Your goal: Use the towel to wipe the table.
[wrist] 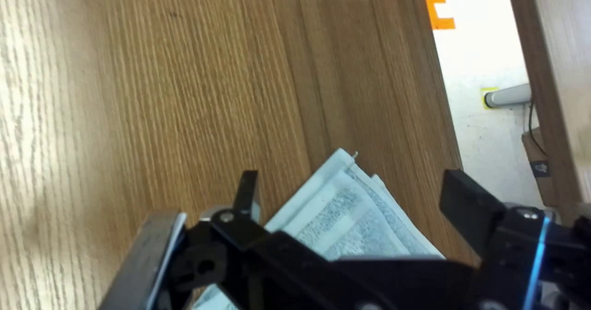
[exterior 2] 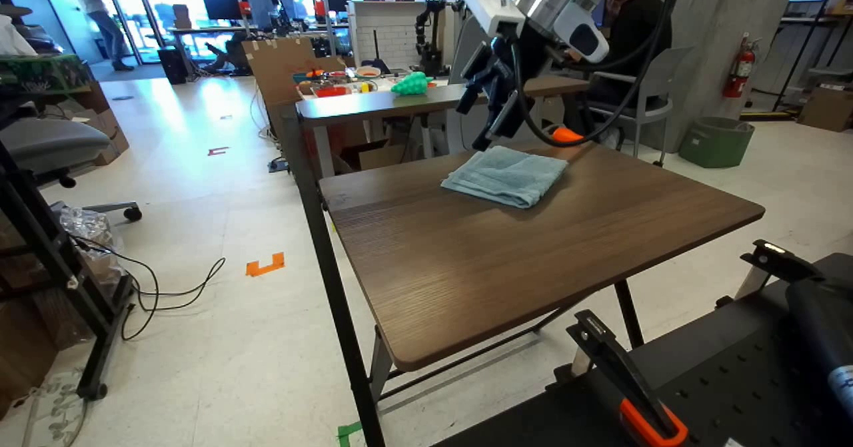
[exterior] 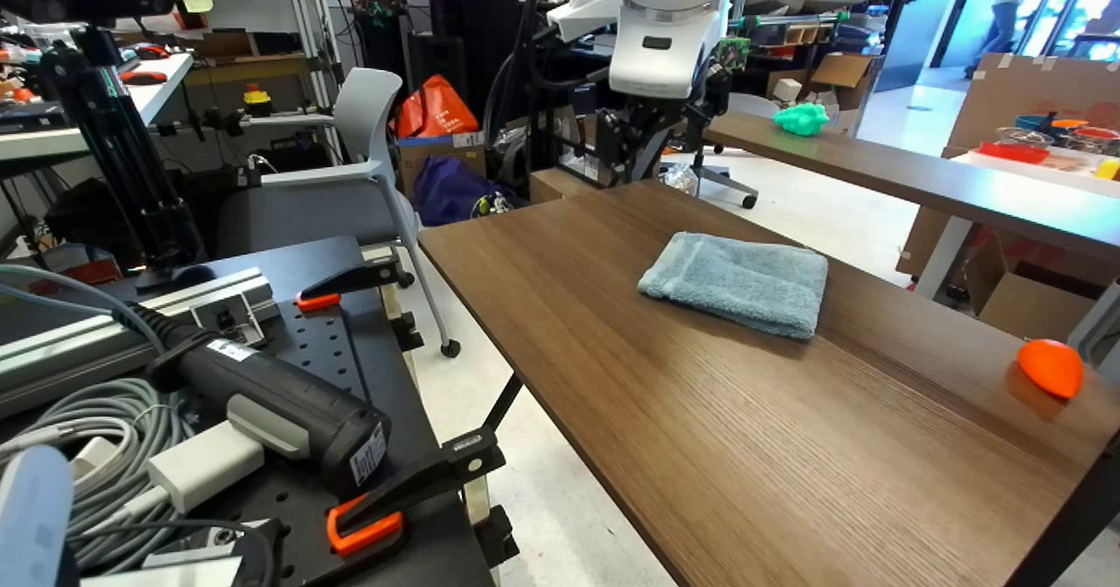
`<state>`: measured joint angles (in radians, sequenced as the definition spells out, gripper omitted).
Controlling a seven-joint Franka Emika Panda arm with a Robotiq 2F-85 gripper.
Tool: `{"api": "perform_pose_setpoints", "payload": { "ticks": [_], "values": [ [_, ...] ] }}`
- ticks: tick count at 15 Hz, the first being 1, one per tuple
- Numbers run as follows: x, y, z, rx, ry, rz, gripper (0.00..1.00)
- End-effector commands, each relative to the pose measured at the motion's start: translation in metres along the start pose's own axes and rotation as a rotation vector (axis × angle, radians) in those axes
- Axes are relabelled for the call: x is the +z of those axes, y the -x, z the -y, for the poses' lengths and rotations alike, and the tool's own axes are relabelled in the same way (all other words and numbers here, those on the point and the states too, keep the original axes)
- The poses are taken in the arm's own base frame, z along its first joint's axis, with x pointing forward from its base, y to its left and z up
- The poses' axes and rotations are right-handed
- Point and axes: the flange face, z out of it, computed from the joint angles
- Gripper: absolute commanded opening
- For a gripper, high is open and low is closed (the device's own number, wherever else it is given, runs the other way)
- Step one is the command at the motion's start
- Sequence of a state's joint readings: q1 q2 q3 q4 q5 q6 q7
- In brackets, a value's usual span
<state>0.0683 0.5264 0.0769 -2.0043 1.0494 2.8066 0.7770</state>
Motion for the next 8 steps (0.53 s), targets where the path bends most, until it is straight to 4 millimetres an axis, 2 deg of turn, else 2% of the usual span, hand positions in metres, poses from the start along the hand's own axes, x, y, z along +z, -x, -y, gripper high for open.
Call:
{"api": "perform_pose_setpoints", "payload": {
  "ticks": [1,2,3,5,8],
  "values": [
    [0.007,-0.032,0.022,0.024,-0.087,-0.109,1.0],
    [0.008,-0.044,0.029,0.029,-0.12,-0.143,1.0],
    [0.004,-0.066,0.04,0.032,-0.143,-0.179,1.0],
    [0.008,-0.093,0.048,0.039,-0.173,-0.241,1.0],
    [0.028,-0.125,0.046,0.066,-0.162,-0.284,1.0]
  ]
}}
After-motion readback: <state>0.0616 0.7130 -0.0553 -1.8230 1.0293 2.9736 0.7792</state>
